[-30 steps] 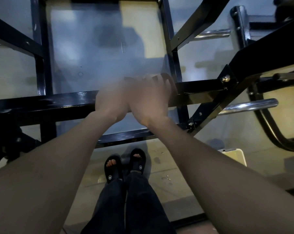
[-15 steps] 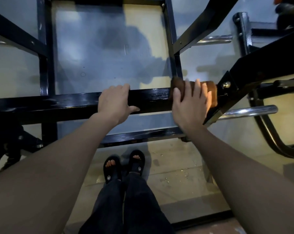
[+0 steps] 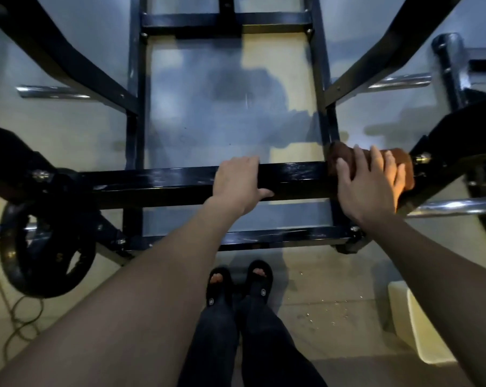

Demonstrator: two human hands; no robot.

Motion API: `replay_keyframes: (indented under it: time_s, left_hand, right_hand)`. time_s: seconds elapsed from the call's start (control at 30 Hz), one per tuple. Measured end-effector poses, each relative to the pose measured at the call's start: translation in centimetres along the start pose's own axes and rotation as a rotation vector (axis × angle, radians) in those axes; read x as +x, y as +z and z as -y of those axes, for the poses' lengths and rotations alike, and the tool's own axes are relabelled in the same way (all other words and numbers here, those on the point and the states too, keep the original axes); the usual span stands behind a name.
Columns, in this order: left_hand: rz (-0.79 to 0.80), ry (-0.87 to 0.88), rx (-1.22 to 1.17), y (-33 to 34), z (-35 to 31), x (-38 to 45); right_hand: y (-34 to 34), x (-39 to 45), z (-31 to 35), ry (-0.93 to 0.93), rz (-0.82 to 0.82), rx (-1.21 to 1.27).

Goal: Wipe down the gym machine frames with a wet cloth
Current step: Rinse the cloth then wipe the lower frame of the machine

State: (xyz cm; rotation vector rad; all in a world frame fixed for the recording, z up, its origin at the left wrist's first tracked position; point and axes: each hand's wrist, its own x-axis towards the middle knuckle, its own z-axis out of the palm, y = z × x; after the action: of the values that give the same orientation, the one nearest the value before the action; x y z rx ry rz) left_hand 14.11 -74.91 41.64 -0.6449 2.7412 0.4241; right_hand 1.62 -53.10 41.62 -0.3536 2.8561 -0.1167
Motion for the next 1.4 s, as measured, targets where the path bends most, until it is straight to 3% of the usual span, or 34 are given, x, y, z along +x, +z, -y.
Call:
replay_keyframes:
  time_s: [0.17, 0.23, 0.33, 0.5, 0.67, 0.77, 1.0, 1.17, 1.4]
  left_hand:
    - [0.092, 0.064, 0.015, -0.1, 2.0, -0.5]
    - [0.042, 0.073, 0.106, -0.6, 4.7, -1.1]
    - [0.022, -0.025, 0.159, -2.1, 10.7, -3.2]
    - [0.163, -0.186, 0.07, -3.8, 18.0, -5.2]
    - [0.103, -0.174, 0.052, -3.4, 18.4, -5.5]
    - [0.069, -0.143, 0.088, -3.0, 18.7, -5.5]
    - [0.008, -0.083, 0.14, -2.7, 19.0, -5.7]
    - [0.018, -0.091, 0.141, -2.6, 19.0, -5.6]
    - [0.012, -0.088, 0.153, -2.3, 19.4, -5.8]
  right_hand:
    - [2.6, -4.7, 8.3, -0.101, -0.046, 0.024]
    - [3.3, -5.9, 11.3, -0.154, -0.013, 0.005]
    - [3.8, -7.3, 14.8, -0.274, 0.066, -0.016]
    - [2.5, -5.9, 13.8, -0.511, 0.147, -0.233]
    - [1.8, -4.8, 10.2, -0.465, 0.056, -0.239]
    - [3.0, -6.0, 11.8, -0.541, 0.006, -0.177]
    - [6.2, -10.4, 24.4, -0.636, 0.13, -0.093]
    - [4.4, -7.7, 22.8, -0.789, 0.186, -0.213]
    - [3.6, -6.9, 15.0, -0.432, 0.103, -0.224]
